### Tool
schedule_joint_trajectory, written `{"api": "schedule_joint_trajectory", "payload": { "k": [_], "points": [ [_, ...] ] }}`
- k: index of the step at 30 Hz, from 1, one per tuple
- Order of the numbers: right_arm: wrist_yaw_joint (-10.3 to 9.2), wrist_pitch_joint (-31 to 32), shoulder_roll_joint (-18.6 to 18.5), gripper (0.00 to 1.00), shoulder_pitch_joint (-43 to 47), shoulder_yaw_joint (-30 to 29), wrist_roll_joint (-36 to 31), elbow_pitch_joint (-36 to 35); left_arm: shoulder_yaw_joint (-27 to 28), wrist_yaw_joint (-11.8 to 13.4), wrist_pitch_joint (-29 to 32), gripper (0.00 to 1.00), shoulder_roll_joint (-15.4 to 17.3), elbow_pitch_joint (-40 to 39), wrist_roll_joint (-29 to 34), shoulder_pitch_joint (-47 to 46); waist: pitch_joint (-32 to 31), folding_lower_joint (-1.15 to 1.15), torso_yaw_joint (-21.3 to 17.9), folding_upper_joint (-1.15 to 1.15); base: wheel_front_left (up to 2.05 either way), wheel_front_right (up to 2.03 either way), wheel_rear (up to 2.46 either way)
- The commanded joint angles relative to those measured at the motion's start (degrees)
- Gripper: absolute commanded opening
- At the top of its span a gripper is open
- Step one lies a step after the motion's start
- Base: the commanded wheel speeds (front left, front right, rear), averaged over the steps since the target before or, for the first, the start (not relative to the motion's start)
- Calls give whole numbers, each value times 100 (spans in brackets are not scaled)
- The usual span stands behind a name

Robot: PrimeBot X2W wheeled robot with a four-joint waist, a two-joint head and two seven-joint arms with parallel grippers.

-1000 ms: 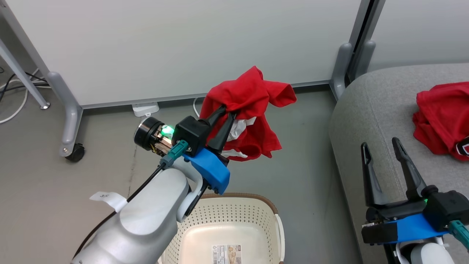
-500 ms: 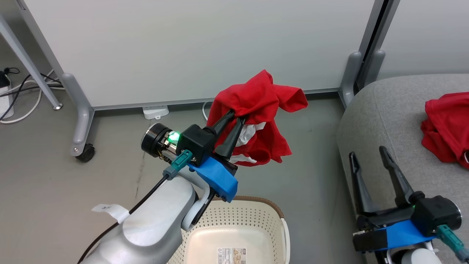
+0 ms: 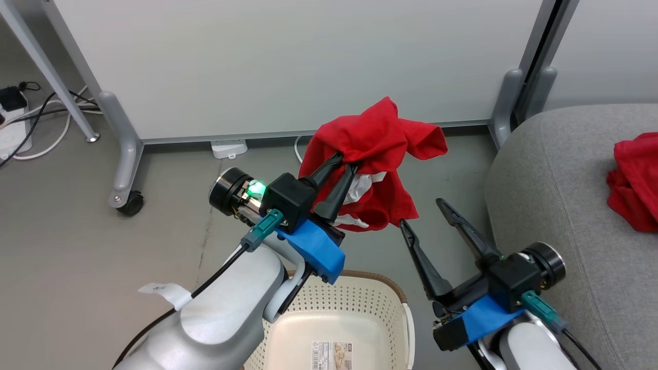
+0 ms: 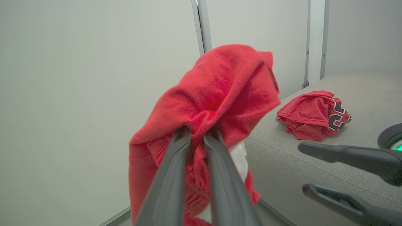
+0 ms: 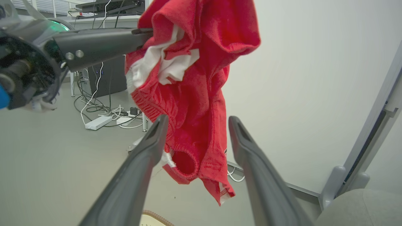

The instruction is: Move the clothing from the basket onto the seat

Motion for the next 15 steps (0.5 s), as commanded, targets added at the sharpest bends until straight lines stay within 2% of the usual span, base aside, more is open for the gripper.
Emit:
{"api": "schedule_joint_trajectory", "payload": {
  "k": [1,10,15],
  "points": [
    [3,-16,-29,100,-187,144,-39,145,-17,-8,6,0,-16,-20,28,-129,37,0,51,0,0,0,0],
    [3,-17,180,100,-1031,626,-240,1087,-154,-90,-27,0,-238,7,106,-336,230,0,340,0,0,0,0],
    [3,-17,282,100,-1424,514,-459,1575,-227,-148,-47,0,-392,46,139,-440,340,0,513,0,0,0,0]
  ]
}}
